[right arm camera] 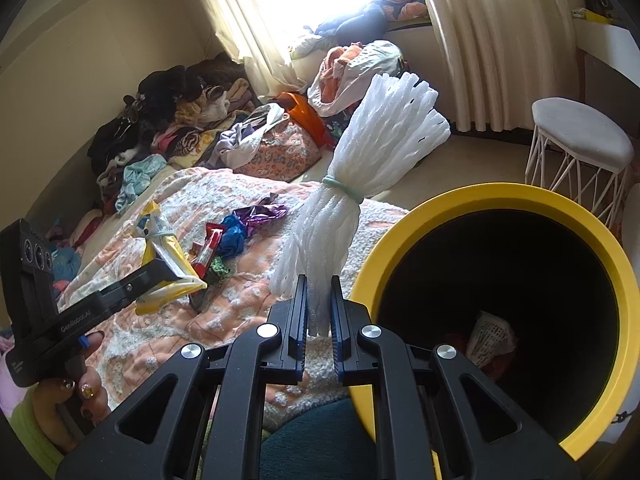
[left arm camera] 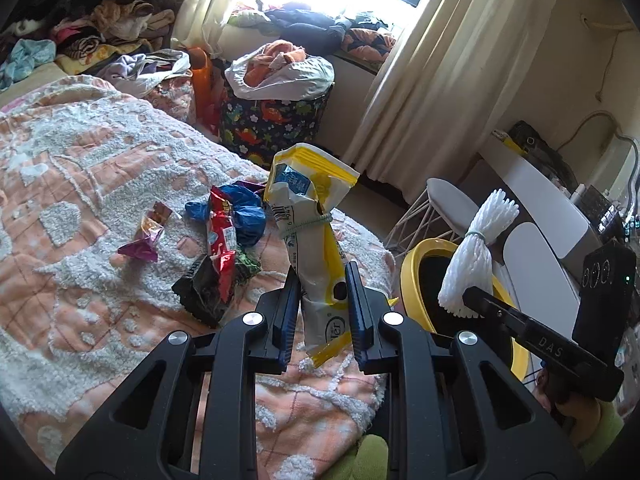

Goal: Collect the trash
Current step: 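Carry the wrapper and white bundle with both tools over the yellow bin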

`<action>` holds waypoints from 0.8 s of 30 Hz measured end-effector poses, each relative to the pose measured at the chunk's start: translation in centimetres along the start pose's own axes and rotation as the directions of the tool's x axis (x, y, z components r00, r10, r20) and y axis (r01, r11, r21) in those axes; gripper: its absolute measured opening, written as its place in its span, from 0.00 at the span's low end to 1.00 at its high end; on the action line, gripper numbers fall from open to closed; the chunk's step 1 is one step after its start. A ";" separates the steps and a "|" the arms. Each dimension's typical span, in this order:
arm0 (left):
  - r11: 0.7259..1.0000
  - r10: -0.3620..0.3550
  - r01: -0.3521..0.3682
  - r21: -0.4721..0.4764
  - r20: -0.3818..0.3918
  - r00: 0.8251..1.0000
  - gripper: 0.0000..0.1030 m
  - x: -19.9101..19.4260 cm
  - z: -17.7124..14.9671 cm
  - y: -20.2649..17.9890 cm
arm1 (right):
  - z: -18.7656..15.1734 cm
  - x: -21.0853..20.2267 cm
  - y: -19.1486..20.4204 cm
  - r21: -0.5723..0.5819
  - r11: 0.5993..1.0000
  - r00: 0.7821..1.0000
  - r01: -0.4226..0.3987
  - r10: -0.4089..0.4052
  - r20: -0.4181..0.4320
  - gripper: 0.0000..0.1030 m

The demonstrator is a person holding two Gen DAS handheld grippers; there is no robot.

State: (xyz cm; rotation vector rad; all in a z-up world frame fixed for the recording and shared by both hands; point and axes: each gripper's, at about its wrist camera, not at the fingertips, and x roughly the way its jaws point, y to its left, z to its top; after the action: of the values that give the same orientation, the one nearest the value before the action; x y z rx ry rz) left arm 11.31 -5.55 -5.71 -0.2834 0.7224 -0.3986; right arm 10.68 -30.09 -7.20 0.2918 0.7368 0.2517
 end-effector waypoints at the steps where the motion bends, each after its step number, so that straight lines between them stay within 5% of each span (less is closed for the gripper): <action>1: 1.000 -0.002 0.002 0.007 -0.001 1.000 0.16 0.0 -0.1 -0.2 | 0.1 -0.1 -0.2 0.003 1.000 1.000 0.003 -0.003 0.004 0.10; 24: 0.990 -0.061 0.064 0.127 -0.026 0.998 0.16 1.4 -0.6 -5.5 | 1.1 -2.8 -5.3 0.081 0.993 0.994 0.088 -0.093 0.064 0.10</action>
State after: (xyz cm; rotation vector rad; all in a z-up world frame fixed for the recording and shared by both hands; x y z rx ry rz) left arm 10.42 -11.10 -4.86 -0.1811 0.7078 -0.5061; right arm 10.10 -36.13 -6.57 0.3382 0.6923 0.1267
